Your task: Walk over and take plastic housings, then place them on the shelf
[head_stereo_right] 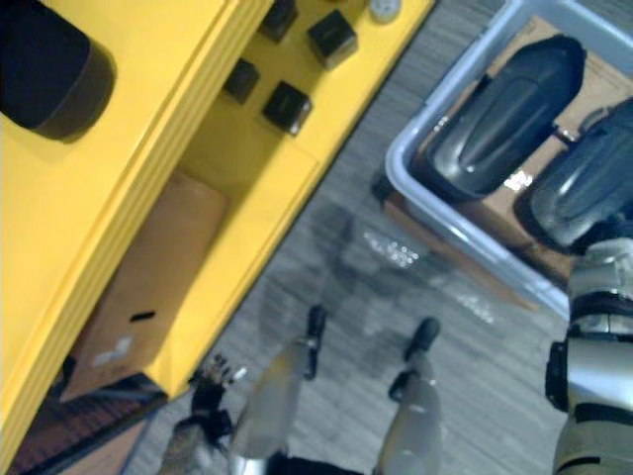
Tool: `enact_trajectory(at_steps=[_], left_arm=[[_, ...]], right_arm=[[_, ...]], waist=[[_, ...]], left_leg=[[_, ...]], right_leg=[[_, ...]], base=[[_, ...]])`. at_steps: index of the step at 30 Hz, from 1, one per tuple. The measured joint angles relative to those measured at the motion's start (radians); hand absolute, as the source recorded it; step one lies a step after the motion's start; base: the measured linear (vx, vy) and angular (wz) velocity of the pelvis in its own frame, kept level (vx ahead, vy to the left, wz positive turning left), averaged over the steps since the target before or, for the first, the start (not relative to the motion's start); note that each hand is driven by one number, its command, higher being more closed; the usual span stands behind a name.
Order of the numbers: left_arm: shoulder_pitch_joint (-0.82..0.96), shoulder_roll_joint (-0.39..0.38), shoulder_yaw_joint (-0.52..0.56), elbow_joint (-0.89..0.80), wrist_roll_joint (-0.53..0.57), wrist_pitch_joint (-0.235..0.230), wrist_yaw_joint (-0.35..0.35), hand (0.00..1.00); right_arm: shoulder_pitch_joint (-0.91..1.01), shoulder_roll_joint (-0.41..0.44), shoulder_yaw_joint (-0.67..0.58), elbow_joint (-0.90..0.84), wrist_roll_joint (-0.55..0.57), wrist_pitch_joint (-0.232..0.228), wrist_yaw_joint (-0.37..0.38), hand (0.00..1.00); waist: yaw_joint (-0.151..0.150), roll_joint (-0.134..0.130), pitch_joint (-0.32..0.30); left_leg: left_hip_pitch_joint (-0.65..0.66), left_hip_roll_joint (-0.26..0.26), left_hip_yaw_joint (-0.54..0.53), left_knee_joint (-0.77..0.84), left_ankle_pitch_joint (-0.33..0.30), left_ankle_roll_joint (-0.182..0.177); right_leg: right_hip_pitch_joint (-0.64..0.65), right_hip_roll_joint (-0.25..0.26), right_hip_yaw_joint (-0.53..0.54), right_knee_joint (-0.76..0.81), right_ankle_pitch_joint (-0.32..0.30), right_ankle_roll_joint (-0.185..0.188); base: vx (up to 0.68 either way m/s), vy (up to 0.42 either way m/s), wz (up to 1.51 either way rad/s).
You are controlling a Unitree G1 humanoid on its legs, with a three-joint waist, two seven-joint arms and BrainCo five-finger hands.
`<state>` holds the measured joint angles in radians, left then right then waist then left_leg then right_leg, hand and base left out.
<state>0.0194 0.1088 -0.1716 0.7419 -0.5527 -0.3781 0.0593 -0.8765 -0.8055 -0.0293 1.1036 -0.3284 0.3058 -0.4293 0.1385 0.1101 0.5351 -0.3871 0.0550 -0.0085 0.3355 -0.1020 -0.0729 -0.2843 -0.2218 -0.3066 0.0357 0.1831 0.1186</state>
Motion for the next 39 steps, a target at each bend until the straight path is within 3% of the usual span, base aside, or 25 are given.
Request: enact_trajectory(at_steps=[7, 11, 19, 22, 27, 32, 35, 39], left_arm=[[0.057, 0.004, 0.044, -0.265, -0.001, 0.017, 0.027, 0.00], [0.064, 0.005, 0.052, -0.371, -0.001, 0.054, 0.050, 0.00], [0.116, 0.005, 0.083, -0.525, 0.006, 0.098, 0.060, 0.00], [0.139, 0.008, 0.081, -0.618, 0.042, 0.135, 0.074, 0.00], [0.083, 0.077, 0.067, -0.753, 0.162, 0.258, 0.041, 0.00], [-0.059, 0.165, 0.037, -0.753, 0.218, 0.454, -0.028, 0.00], [-0.185, 0.196, 0.031, -0.652, 0.218, 0.521, -0.044, 0.00], [-0.310, 0.222, 0.031, -0.521, 0.234, 0.538, -0.043, 0.00]], right_arm=[[0.094, 0.036, 0.012, -0.178, 0.000, -0.020, -0.051, 1.00], [0.170, 0.090, -0.021, -0.229, 0.000, -0.024, -0.098, 1.00], [0.288, 0.149, -0.046, -0.364, -0.001, -0.022, -0.139, 1.00], [0.347, 0.194, -0.062, -0.433, -0.002, -0.015, -0.156, 1.00], [0.369, 0.224, -0.068, -0.519, -0.045, -0.016, -0.162, 1.00], [0.395, 0.265, -0.053, -0.632, -0.119, -0.038, -0.158, 1.00], [0.398, 0.278, -0.028, -0.662, -0.139, -0.073, -0.155, 1.00], [0.399, 0.318, -0.024, -0.718, -0.165, -0.149, -0.153, 1.00]], waist=[[-0.046, -0.061, -0.023], [-0.048, -0.093, -0.067], [-0.046, -0.103, -0.154], [-0.046, -0.120, -0.211], [-0.049, -0.132, -0.245], [-0.089, -0.141, -0.318], [-0.104, -0.155, -0.336], [-0.123, -0.160, -0.341]], left_leg=[[0.096, 0.005, 0.019, -0.057, 0.004, -0.006], [0.135, 0.005, 0.023, -0.083, 0.004, -0.006], [0.181, 0.006, 0.022, -0.104, 0.005, -0.008], [0.203, 0.008, 0.022, -0.130, 0.009, -0.014], [0.249, 0.020, 0.030, -0.165, 0.013, -0.021], [0.284, 0.021, 0.058, -0.192, 0.013, -0.021], [0.300, 0.021, 0.079, -0.194, 0.013, -0.021], [0.317, 0.024, 0.106, -0.192, 0.013, -0.021]], right_leg=[[0.080, 0.009, 0.005, -0.046, 0.006, 0.003], [0.112, 0.010, 0.004, -0.063, 0.006, 0.004], [0.168, 0.016, -0.015, -0.098, 0.001, 0.006], [0.183, 0.020, -0.022, -0.114, -0.005, 0.001], [0.210, 0.031, -0.022, -0.114, -0.006, 0.003], [0.216, 0.030, -0.019, -0.114, 0.002, 0.007], [0.217, 0.029, -0.005, -0.114, 0.012, 0.004], [0.215, 0.030, 0.019, -0.116, 0.017, -0.002]], base=[[0.05, -0.019, -0.06], [0.03, -0.005, -0.02], [0.01, -0.005, 0.01], [0.06, -0.035, 0.00], [0.05, -0.032, -0.05], [0.05, 0.007, -0.13], [-0.01, 0.014, -0.20], [-0.06, 0.000, -0.22]])
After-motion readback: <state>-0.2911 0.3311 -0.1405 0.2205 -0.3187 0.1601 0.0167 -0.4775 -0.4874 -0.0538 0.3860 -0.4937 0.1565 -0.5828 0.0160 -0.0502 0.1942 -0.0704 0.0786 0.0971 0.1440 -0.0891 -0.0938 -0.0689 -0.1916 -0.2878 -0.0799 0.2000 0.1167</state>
